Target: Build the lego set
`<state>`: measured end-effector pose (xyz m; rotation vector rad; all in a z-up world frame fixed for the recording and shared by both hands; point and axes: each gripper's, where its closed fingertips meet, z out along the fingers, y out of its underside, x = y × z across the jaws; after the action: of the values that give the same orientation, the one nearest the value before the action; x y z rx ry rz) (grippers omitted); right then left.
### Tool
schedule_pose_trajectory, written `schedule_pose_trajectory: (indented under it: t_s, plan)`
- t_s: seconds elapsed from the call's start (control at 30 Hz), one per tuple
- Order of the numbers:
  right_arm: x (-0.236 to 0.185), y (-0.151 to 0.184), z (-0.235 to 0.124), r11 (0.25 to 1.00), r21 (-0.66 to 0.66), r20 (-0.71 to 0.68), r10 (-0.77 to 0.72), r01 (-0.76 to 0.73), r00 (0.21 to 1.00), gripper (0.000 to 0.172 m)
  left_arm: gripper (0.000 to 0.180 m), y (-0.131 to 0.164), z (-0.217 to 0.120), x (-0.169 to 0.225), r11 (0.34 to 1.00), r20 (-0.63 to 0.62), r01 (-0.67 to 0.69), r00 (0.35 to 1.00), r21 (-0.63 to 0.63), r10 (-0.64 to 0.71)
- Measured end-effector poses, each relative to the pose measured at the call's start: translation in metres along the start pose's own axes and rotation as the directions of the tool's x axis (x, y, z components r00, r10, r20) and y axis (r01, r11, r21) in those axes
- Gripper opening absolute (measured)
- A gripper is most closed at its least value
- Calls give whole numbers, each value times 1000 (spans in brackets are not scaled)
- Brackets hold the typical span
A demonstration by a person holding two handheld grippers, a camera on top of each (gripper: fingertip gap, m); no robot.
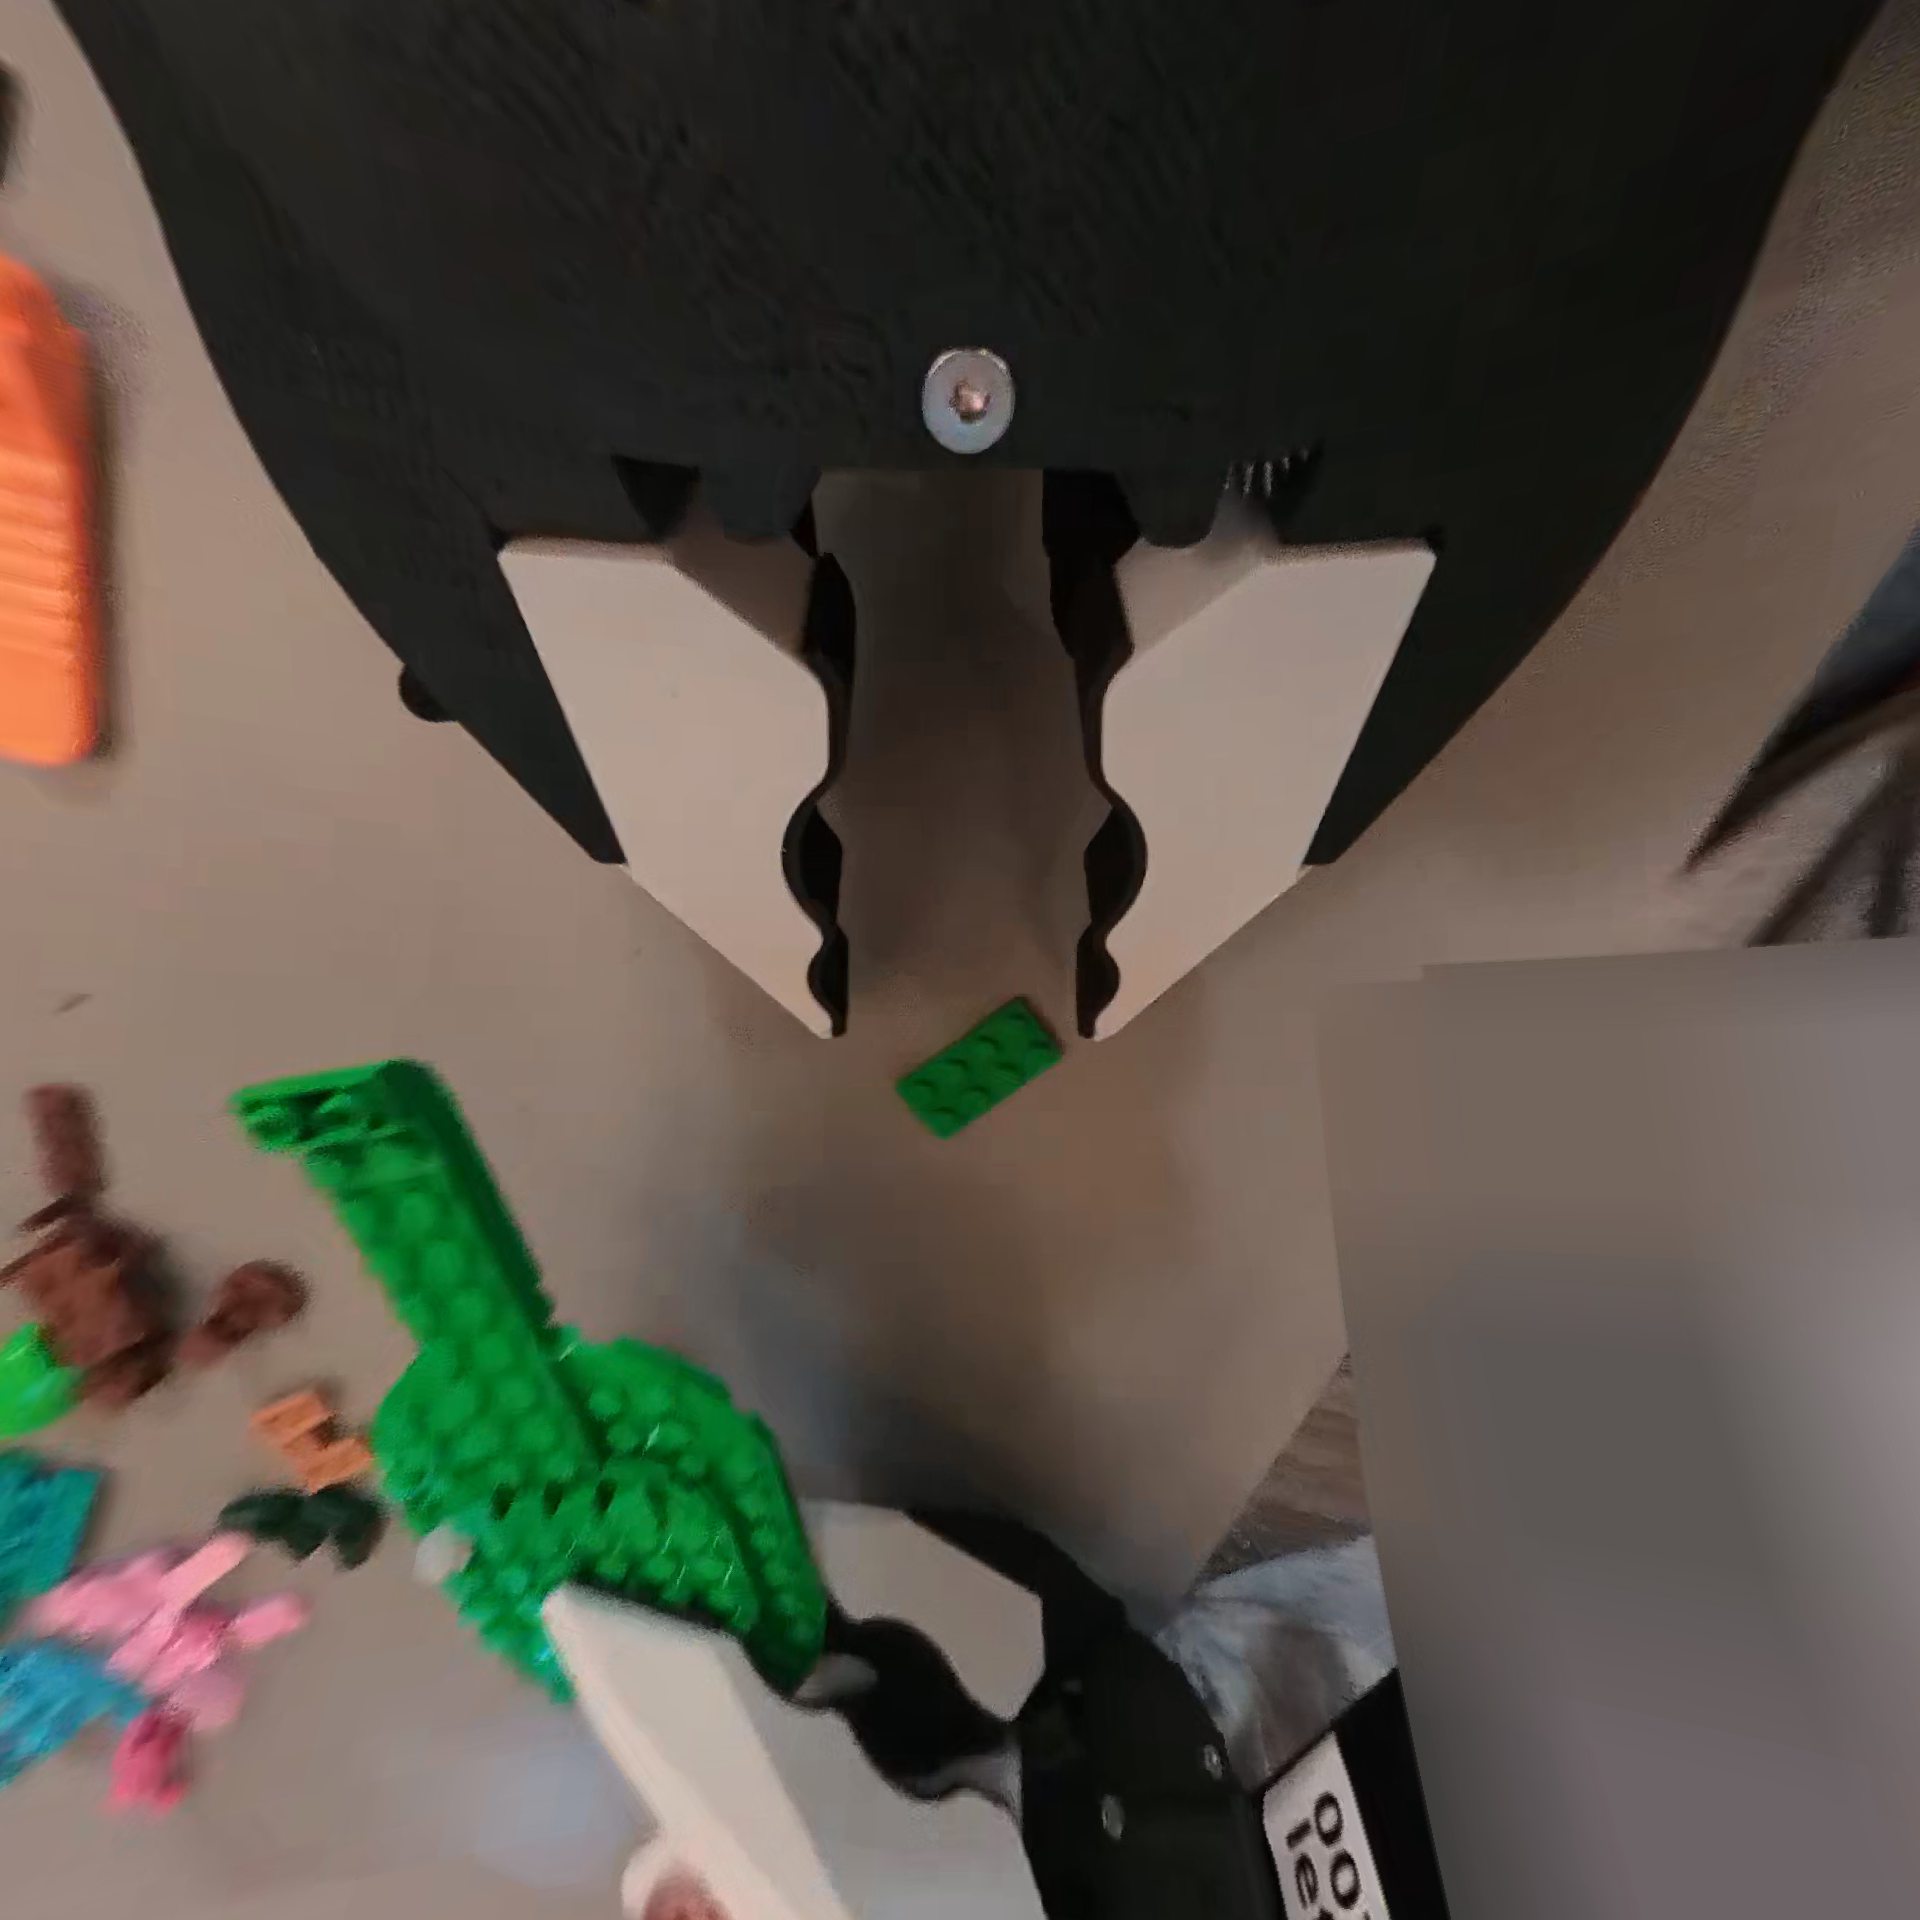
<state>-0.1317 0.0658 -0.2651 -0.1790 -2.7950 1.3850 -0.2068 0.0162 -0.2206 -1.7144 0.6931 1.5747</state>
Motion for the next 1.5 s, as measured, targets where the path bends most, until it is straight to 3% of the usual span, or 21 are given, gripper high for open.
schedule_pose_trajectory:
  t_s: [0.1, 0.3, 0.5, 0.8, 0.93, 1.0, 1.1, 1.5]
  plan:
    - [-1, -5, 3, 992, 11, 25, -129, 129, 991, 51, 5, -2, 1, 4, 1000, -22, -3, 1000, 7, 4]
    - [-11, -4, 19, 947, -62, 166, -300, 314, 939, 50, 5, -3, 0, 3, 1000, -24, 17, 1000, 15, -17]
    - [-9, 2, 18, 922, -179, 339, -270, 344, 901, 44, 5, -2, 0, 5, 1000, -40, 25, 999, 11, -24]
    - [-15, 2, 20, 882, -221, 358, -324, 417, 876, 31, 5, 0, 0, 4, 999, -41, 41, 998, 3, -41]
    - [-15, -29, 1, 912, -126, 270, -348, 391, 898, 30, 4, -1, 0, 6, 1000, -36, -23, 999, -10, 22]
    - [4, -52, -10, 935, -81, 136, -331, 344, 934, 30, 5, -4, 1, 8, 997, -30, -78, 997, -14, 78]
    - [42, -62, -16, 941, -125, -79, -325, 314, 943, 31, 5, -6, 1, 10, 992, -28, -126, 992, -17, 125]
    - [54, -52, -11, 940, -172, -118, -316, 295, 941, 31, 5, -8, -4, 6, 991, -8, -130, 992, -13, 130]
